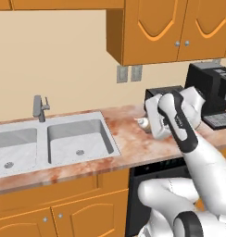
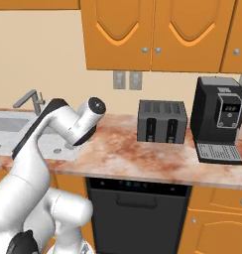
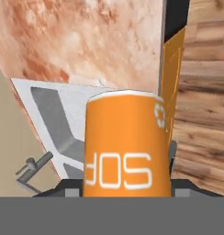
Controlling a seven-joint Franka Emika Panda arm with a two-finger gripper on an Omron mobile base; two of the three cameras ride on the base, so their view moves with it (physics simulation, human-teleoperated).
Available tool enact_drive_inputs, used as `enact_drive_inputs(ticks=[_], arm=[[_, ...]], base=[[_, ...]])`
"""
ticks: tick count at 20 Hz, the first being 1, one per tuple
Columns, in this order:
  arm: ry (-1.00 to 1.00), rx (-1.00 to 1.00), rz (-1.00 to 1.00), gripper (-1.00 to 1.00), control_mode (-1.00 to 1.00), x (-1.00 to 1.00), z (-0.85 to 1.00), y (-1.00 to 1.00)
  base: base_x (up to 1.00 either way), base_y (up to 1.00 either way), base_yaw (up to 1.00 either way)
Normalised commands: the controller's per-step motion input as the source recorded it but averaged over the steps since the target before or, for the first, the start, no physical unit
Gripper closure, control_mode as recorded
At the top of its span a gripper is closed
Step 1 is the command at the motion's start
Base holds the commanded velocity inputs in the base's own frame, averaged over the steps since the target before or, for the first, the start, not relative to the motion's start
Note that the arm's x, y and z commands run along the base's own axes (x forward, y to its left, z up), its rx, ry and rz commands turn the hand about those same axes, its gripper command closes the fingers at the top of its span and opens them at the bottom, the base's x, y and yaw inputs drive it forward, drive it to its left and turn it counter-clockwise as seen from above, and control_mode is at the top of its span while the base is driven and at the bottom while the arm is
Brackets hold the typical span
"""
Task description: Restock the sink supplies by placing the sponge and soap dispenser on the counter and next to the sink. Make sure the soap dispenser is upright.
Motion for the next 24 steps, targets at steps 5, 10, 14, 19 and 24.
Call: enact_drive_inputs(ticks=[5,10,14,19,24], arm=[[0.15,0.25,0.06,1.0,-1.0,0.58,-0.51,0.1],[0.13,0.23,0.06,1.0,-1.0,0.25,-0.54,0.27],[0.17,0.14,0.0,1.0,-1.0,0.35,-0.51,0.44],[0.2,0.12,0.0,1.0,-1.0,0.46,-0.32,0.37],[0.11,0.05,0.0,1.0,-1.0,0.41,-0.11,0.09]], base=[[0.0,0.0,0.0],[0.0,0.0,0.0],[0.0,0.0,0.0],[0.0,0.0,0.0],[0.0,0.0,0.0]])
